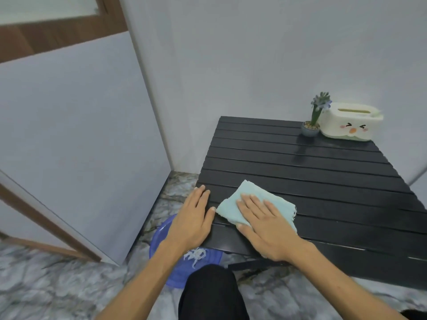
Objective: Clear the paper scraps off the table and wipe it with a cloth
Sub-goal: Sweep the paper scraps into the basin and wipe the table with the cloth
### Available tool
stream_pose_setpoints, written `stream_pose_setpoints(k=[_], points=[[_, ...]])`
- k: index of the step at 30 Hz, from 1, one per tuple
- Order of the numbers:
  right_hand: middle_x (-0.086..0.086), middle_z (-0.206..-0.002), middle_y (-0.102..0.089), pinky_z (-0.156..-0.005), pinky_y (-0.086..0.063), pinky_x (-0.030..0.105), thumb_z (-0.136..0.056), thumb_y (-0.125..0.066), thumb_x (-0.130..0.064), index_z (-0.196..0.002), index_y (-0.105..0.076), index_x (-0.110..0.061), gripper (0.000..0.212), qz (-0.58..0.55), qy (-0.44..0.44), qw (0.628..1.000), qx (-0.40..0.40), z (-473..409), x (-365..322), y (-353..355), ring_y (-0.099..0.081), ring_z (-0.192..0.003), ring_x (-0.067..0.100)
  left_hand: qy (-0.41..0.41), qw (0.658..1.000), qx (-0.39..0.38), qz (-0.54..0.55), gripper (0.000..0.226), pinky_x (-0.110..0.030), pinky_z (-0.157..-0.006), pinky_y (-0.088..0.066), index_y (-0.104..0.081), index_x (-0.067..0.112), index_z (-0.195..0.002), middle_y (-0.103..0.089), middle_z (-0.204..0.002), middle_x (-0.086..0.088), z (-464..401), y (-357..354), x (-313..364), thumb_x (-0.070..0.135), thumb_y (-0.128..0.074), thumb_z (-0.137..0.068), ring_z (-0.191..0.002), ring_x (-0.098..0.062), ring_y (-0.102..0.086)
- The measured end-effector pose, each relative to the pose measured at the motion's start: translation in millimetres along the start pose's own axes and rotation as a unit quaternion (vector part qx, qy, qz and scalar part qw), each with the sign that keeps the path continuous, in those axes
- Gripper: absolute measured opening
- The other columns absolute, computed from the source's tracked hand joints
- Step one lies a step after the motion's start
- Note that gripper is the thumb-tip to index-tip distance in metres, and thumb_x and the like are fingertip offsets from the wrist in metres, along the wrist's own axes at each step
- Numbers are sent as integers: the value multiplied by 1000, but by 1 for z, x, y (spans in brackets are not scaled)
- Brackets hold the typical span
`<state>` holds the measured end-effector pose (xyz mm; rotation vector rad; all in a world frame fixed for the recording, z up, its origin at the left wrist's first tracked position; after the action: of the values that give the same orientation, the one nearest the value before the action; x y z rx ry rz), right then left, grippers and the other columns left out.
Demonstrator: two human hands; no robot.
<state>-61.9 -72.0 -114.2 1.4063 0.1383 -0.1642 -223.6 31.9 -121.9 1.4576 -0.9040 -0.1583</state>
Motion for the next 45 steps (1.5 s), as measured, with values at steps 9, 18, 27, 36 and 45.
stream_pose_setpoints(k=[9,18,27,36,45], points=[[-10,-166,8,-120,13,49,-102,-2,-53,-159,0,-32,61,-63,-156,985,45,-58,13,13,17,-152,21,17,999,9,27,71,-24,-119,-4,-25,16,-155,-14,-164,5,0,-3,-1,60,-21,-98,-150,-8,-5],[-8,-166,11,-121,10,43,-80,17,-58,-159,6,-30,84,-21,-89,995,37,-3,3,0,14,-152,18,11,1000,-3,9,81,-29,-121,-8,-24,17,-155,-13,-164,5,1,-4,-3,69,-16,-93,-150,-7,-5],[4,-167,4,-121,5,47,-91,5,-66,-160,-2,-20,83,-21,-198,978,60,-5,39,11,7,-153,22,22,998,-16,-52,83,-39,-122,-9,-18,20,-157,-8,-165,6,0,-8,-1,69,-6,-91,-151,-9,-1],[-8,-166,10,-121,13,45,-96,7,-52,-158,5,-33,64,-53,-101,992,52,-21,5,2,16,-152,17,40,999,4,-5,82,-37,-122,-8,-28,20,-154,-19,-163,8,-4,-2,-1,69,-10,-91,-149,-7,-10],[2,-166,11,-120,13,46,-81,19,-54,-159,5,-24,85,-40,-190,978,79,0,20,-2,15,-152,20,24,999,-7,-32,82,-40,-120,0,-29,19,-153,-20,-162,6,-17,-14,35,65,-6,-90,-150,-9,-9]])
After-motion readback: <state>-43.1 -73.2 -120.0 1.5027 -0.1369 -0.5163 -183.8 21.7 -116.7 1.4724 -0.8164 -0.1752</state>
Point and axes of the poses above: each hand's wrist, its own z-axis away from the middle knuckle, its own y-axis out of the back of the hand, x = y × z, the point moved 6 cm from there along -z, towards the middle knuckle
